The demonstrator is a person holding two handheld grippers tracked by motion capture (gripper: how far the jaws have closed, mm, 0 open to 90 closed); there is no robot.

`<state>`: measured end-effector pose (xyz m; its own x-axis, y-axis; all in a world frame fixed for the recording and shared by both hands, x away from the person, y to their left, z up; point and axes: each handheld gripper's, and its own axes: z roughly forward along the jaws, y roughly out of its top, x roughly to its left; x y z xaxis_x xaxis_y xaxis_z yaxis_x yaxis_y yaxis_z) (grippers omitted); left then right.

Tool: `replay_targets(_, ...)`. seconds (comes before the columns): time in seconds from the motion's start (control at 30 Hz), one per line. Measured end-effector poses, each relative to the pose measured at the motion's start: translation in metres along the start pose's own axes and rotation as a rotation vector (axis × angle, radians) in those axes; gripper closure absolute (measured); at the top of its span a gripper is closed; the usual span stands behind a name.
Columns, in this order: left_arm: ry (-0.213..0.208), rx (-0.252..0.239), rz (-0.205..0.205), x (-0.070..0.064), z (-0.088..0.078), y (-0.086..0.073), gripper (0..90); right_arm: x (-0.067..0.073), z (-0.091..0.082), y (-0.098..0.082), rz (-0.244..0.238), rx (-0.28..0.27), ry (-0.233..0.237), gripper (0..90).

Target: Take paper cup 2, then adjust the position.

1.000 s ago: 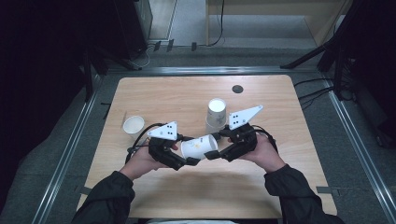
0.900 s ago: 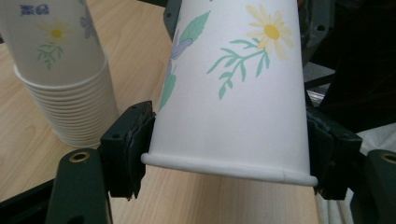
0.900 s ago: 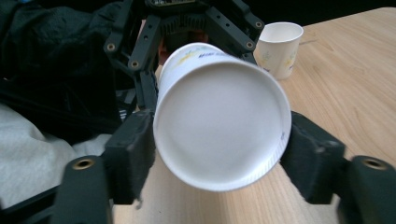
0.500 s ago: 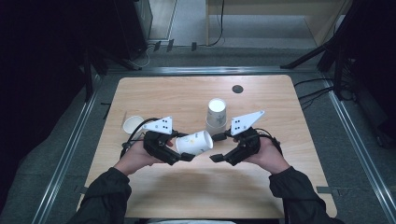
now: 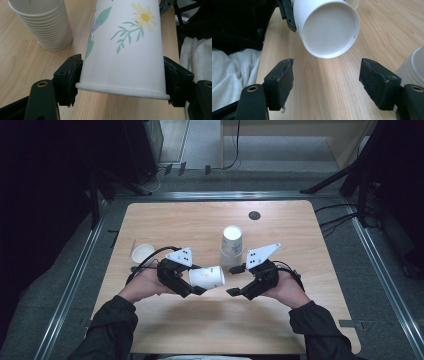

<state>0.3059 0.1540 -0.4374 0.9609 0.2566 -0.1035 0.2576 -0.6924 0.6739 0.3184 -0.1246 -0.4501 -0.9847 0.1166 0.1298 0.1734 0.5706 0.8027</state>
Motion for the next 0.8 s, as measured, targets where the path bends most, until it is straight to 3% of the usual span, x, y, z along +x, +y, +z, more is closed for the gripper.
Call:
replay_targets(0.37,-0.003,0.11,0.022,-0.001,0.014,0.007,26.4,-0.001,0.006,-0.003,-0.008,0.037,-0.001,28.0)
replay_targets(0.53,0.03,0.155,0.033,-0.002,0.019,0.008,26.4,-0.001,0.01,-0.003,-0.014,0.055,0.002,27.9)
replay_targets(0.8,0.018,0.216,0.029,-0.003,0.029,0.009,26.4,-0.001,0.02,-0.004,-0.033,0.091,0.005,27.9)
